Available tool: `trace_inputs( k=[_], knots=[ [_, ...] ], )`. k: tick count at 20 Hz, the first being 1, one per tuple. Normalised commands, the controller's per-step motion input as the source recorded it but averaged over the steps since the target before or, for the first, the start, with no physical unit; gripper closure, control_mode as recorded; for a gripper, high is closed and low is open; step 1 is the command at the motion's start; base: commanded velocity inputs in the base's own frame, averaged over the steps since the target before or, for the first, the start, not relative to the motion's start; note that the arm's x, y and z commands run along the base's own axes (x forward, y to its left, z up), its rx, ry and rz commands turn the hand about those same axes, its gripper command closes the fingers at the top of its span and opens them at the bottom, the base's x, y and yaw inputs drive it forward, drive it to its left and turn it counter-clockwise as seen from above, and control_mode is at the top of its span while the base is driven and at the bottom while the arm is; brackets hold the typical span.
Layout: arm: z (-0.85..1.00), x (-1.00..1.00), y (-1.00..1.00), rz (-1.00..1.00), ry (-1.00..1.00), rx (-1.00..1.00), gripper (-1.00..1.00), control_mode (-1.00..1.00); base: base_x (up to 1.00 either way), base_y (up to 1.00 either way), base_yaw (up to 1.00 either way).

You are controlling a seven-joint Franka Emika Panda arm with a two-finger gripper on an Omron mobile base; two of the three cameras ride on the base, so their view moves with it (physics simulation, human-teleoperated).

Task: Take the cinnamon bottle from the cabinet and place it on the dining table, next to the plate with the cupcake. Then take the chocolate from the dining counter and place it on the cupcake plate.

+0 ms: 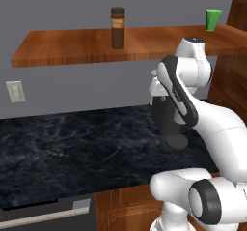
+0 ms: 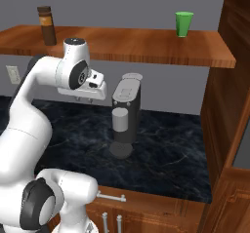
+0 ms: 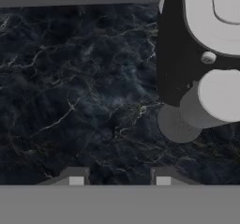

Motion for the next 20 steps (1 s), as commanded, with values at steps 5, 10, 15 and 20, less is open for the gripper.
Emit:
trace_inputs(
  k=[5, 10, 15, 20],
  knots=[
    [0.0, -0.06, 0.02, 0.01, 0.0, 0.0, -1.0, -1.0, 0.0, 0.0, 0.0],
    [0.14, -0.32, 0.21, 0.05, -0.21, -0.08, -1.0, -1.0, 0.0, 0.0, 0.0],
    [0.49, -0.13, 0.31, 0.15, -0.13, 0.0, -1.0, -1.0, 0.0, 0.0, 0.0],
    [0.66, -0.08, 0.27, 0.25, -0.19, 0.0, -1.0, -1.0, 0.0, 0.0, 0.0]
  ],
)
